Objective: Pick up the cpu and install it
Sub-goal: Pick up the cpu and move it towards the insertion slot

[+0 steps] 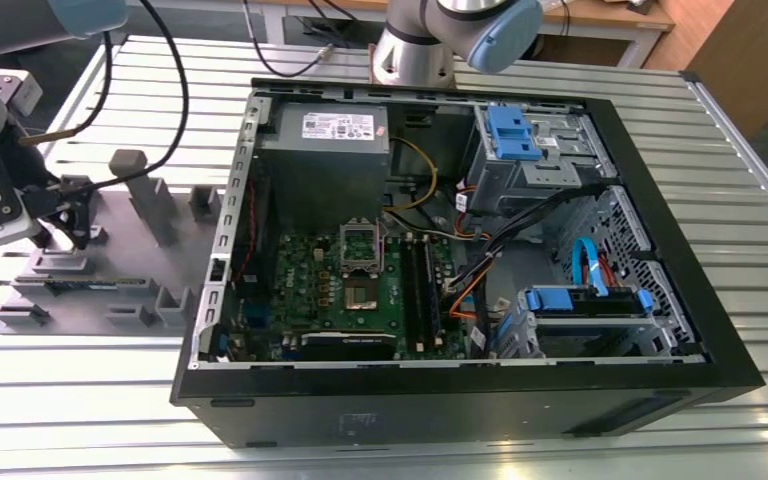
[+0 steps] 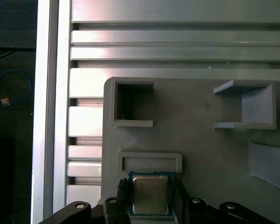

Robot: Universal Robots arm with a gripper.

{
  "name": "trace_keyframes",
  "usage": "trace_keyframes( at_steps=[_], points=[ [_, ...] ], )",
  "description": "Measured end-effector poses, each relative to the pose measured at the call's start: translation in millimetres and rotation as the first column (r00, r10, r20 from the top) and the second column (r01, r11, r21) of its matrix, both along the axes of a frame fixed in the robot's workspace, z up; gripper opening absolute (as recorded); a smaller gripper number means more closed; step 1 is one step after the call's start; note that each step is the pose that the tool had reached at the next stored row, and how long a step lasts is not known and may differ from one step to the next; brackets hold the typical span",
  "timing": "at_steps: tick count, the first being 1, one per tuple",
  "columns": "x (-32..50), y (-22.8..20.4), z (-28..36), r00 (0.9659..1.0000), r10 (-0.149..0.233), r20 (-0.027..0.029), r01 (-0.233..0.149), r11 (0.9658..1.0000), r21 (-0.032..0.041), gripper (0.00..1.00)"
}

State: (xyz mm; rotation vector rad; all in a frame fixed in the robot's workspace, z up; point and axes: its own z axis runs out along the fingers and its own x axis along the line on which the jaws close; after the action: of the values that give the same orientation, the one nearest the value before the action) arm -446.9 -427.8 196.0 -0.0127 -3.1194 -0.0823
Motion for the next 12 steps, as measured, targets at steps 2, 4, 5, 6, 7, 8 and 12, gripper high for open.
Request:
trace_keyframes(
  at_steps=[2, 4, 5, 6, 7, 8, 12],
  points=[
    [0.0, 0.0, 1.0, 1.0000, 0.000, -0.0001, 0.000, 1.0000, 0.0000, 0.47],
    [0.0, 0.0, 1.7, 1.0000, 0.000, 0.0001, 0.000, 1.0000, 0.0001, 0.47],
    [0.0, 0.0, 2.3, 1.0000, 0.000, 0.0000, 0.000, 1.0000, 0.0001, 0.47],
    [0.0, 0.0, 2.8, 1.0000, 0.000, 0.0001, 0.000, 1.0000, 0.0001, 0.47],
    [0.0, 0.0, 3.5, 1.0000, 0.000, 0.0000, 0.000, 1.0000, 0.0001, 0.47],
    [0.0, 0.0, 4.1, 1.0000, 0.000, 0.0001, 0.000, 1.0000, 0.0001, 0.47],
    [0.0, 0.0, 5.0, 1.0000, 0.000, 0.0001, 0.000, 1.0000, 0.0000, 0.47]
  ],
)
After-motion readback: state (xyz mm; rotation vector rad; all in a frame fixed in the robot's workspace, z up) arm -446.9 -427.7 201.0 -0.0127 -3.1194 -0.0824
